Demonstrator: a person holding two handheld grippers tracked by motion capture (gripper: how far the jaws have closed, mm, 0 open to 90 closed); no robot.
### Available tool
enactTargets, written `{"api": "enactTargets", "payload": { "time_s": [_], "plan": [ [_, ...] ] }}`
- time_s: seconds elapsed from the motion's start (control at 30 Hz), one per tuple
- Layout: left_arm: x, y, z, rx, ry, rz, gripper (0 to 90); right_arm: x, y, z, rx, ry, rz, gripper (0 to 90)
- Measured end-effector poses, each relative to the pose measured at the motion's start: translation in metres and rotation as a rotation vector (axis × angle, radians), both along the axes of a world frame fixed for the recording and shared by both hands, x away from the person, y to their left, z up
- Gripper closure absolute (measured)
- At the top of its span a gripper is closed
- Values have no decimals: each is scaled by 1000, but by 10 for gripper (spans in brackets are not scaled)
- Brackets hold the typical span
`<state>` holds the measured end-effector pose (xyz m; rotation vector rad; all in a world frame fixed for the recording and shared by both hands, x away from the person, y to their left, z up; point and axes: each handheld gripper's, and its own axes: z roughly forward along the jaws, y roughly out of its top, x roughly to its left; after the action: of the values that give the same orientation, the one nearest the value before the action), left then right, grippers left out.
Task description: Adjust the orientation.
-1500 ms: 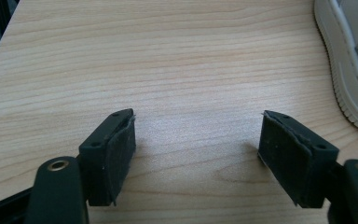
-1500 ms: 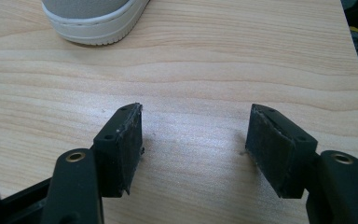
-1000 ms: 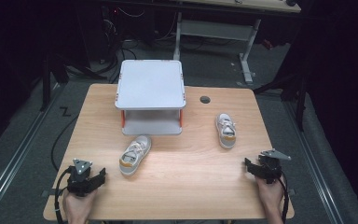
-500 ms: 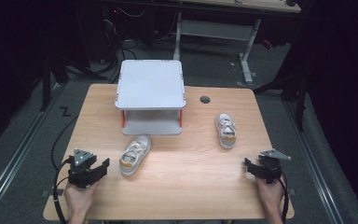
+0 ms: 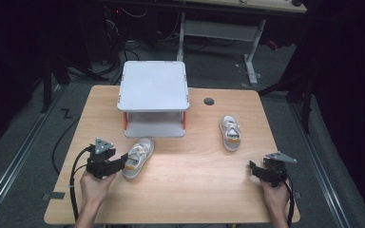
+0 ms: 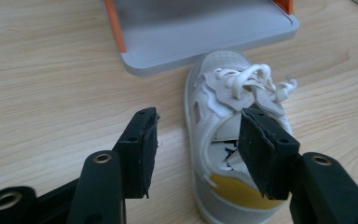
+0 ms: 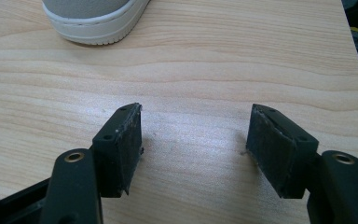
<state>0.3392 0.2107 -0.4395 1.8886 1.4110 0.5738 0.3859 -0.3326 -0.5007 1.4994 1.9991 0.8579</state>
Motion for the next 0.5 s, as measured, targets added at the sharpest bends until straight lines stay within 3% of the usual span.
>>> {"api": "enactTargets", "payload": {
  "time_s": [0.33, 0.37, 0.5],
  "plan": [
    [14, -11, -11, 48, 58, -42, 467, 0, 0, 0, 0, 0, 0, 356],
    [17, -14, -15, 69, 72, -51, 469, 0, 0, 0, 0, 0, 0, 356],
    [20, -16, -18, 54, 70, -58, 528, 0, 0, 0, 0, 0, 0, 357]
  ]
}}
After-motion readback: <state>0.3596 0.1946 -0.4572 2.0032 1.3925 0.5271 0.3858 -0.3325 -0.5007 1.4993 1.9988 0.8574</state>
